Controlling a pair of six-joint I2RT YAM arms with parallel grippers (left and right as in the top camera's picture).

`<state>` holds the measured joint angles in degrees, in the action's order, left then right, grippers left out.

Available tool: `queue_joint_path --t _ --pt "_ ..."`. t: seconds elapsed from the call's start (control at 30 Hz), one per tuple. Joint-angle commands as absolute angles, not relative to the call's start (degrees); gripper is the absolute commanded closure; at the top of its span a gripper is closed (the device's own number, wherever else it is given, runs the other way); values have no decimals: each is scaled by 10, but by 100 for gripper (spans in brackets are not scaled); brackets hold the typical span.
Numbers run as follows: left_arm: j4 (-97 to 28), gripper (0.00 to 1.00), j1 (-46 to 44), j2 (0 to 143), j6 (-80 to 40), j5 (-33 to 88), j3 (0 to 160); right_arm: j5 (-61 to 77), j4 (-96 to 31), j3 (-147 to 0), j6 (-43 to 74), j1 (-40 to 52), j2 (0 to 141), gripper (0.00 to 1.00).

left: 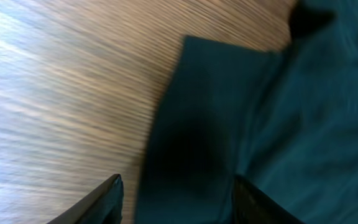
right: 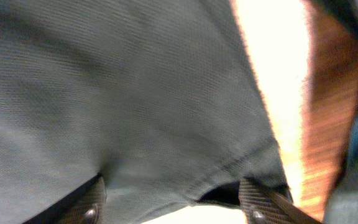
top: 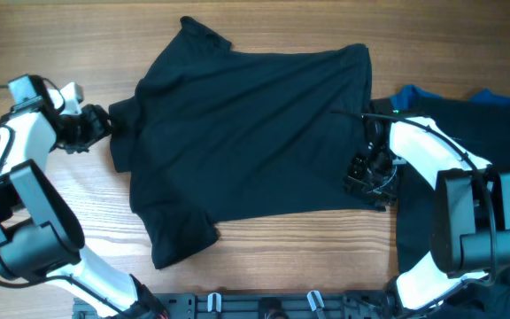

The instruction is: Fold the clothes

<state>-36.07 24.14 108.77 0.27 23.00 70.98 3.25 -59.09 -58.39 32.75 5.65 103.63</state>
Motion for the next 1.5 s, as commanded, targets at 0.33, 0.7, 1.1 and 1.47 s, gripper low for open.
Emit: queue_joint_path --t 0.33,0.7,1.1,1.47 --pt "-358 33 207 1114 23 137 692 70 -503 -472 389 52 1040 93" --pt "-302 96 133 1188 6 149 692 71 -509 -472 375 52 1040 92" --pt "-357 96 281 1152 -137 -19 783 70 -564 -472 355 52 1040 92" --pt "-411 36 309 1101 -92 54 834 79 -571 -540 233 52 1019 59"
